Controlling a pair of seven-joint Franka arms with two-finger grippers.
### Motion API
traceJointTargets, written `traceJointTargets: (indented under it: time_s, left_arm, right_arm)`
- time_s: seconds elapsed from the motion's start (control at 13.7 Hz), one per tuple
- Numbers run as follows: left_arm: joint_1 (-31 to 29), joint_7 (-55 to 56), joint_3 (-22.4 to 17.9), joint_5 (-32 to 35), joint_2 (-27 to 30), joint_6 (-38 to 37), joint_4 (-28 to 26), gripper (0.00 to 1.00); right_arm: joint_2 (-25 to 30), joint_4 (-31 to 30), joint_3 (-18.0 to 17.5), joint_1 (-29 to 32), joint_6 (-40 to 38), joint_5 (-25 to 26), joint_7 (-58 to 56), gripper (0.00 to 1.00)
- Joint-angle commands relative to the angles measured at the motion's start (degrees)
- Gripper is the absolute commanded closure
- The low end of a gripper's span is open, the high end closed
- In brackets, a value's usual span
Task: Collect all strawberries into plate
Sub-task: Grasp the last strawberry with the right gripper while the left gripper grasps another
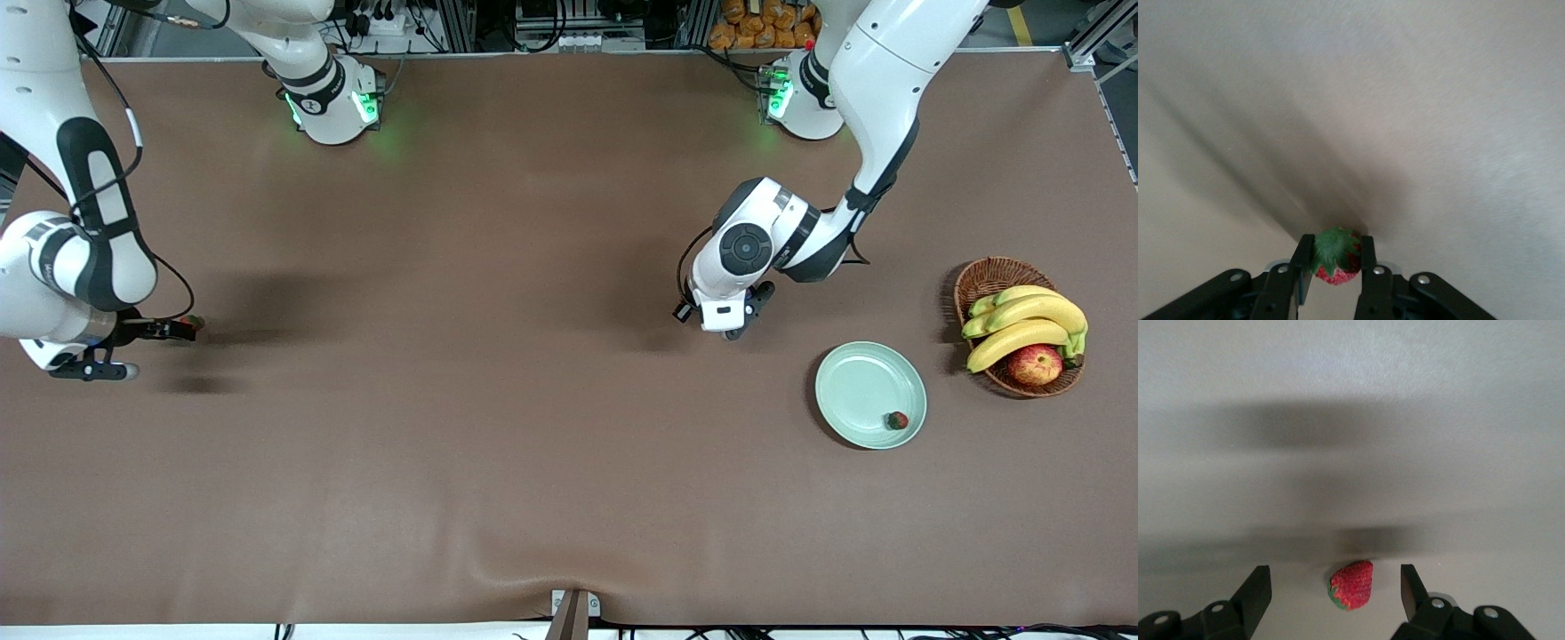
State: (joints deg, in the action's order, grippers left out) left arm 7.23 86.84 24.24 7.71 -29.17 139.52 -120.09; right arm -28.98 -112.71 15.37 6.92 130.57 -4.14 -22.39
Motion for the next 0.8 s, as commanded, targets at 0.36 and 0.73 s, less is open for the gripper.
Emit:
traceJointTargets:
  time_s: [0.36, 0.73]
  left_arm:
    - [-7.4, -11.0, -0.6, 2.0, 3.5, -12.7, 12.4, 1.00]
    - [-17.4, -30.0, -0.7, 11.8, 1.8, -15.3, 14.5, 1.00]
  right_arm:
    - [-0.3, -5.2, -0.5, 1.8, 2.9, 0.9, -6.6, 0.25]
    - [-0.2, -5.0, -0.5, 2.2, 2.9, 1.1, -6.7, 0.96]
